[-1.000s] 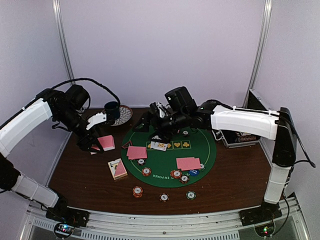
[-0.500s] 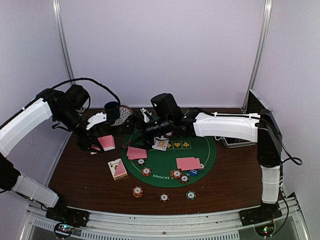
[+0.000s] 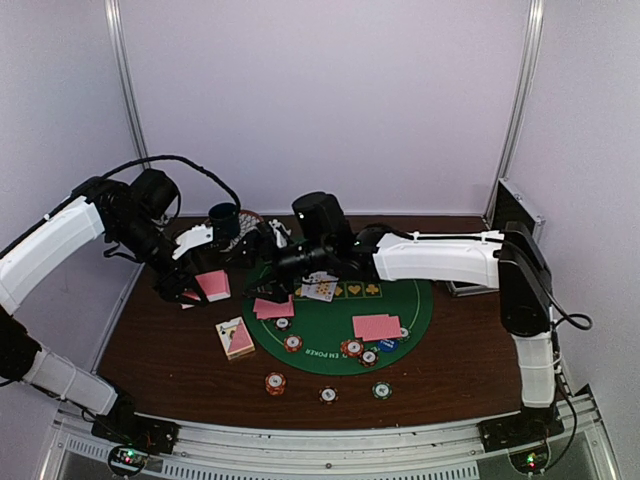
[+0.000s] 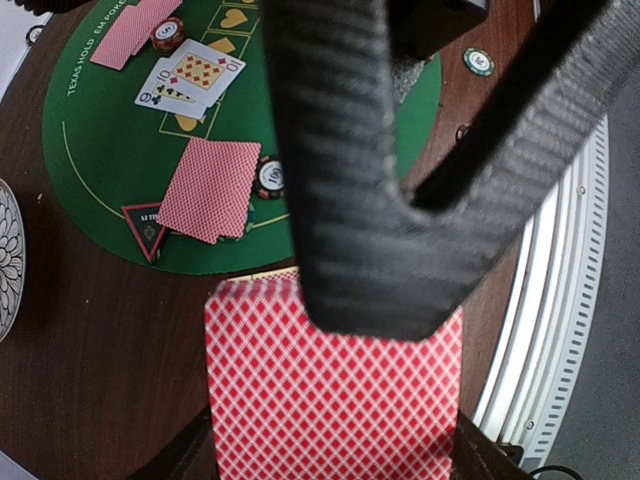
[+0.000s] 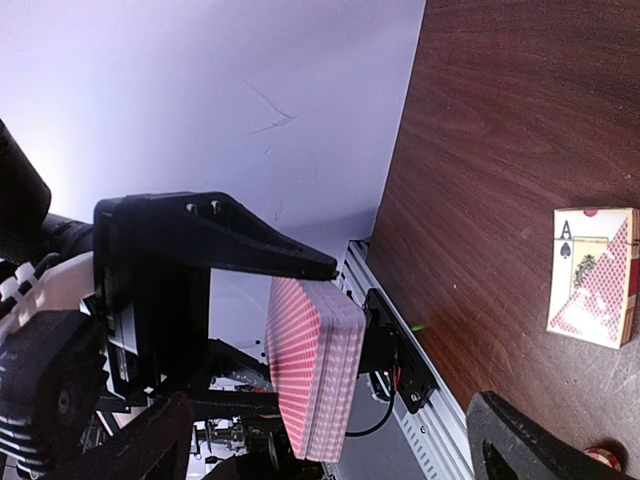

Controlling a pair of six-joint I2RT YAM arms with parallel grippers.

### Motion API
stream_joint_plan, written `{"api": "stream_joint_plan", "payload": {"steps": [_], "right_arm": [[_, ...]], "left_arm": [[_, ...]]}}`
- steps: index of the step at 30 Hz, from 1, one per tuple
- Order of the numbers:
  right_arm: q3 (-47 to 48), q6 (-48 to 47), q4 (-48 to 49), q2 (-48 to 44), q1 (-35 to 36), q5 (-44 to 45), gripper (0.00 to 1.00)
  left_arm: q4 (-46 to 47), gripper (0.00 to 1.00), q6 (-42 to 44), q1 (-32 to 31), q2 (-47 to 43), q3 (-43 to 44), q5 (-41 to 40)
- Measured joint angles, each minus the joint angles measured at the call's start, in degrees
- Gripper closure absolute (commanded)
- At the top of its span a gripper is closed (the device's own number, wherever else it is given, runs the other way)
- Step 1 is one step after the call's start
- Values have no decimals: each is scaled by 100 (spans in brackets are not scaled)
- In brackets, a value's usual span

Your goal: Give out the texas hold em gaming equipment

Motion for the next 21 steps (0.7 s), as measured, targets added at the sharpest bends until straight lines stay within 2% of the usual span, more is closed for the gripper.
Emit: {"api": "stream_joint_plan", "payload": {"steps": [21], "right_arm": [[1257,717,505,1211,264,-354,5]], "left_arm": [[0,100,0,0,0,9,7]]}}
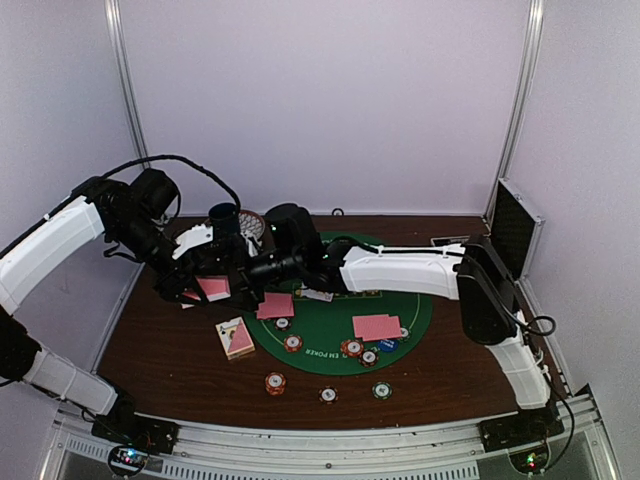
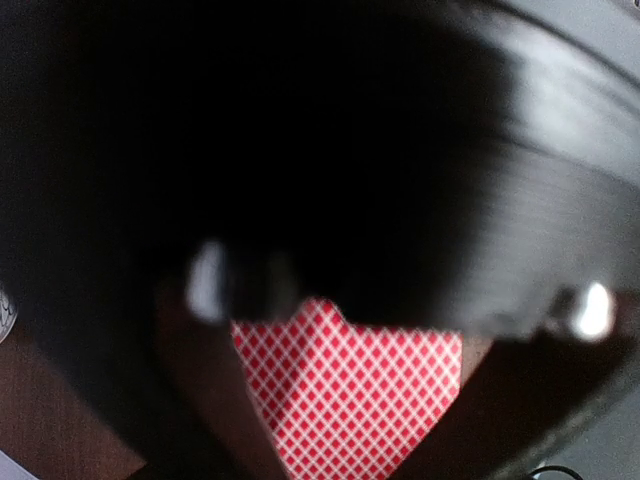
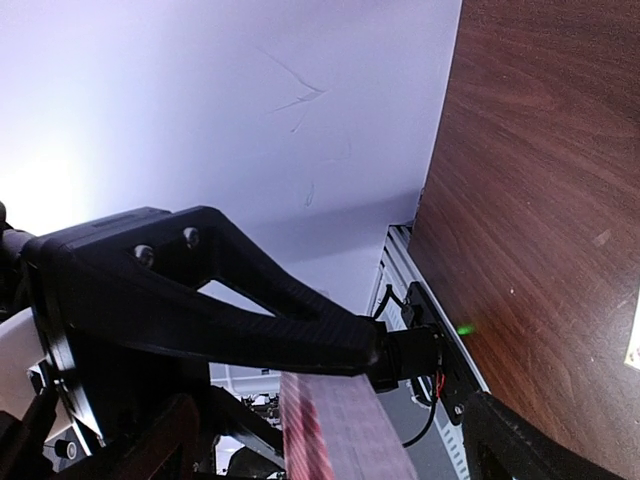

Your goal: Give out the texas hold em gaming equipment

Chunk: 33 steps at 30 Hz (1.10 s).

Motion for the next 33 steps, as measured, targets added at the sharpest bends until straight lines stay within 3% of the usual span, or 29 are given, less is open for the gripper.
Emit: {"api": "stream_joint_plan", "payload": {"steps": [14,33], "right_arm": [[164,240,87,358,22,-175,12],[-1034,254,643,-247,-273,-345,19]], "left_arm": [[0,100,0,0,0,0,-2],[-2,100,2,-2,20,-2,-4]]}}
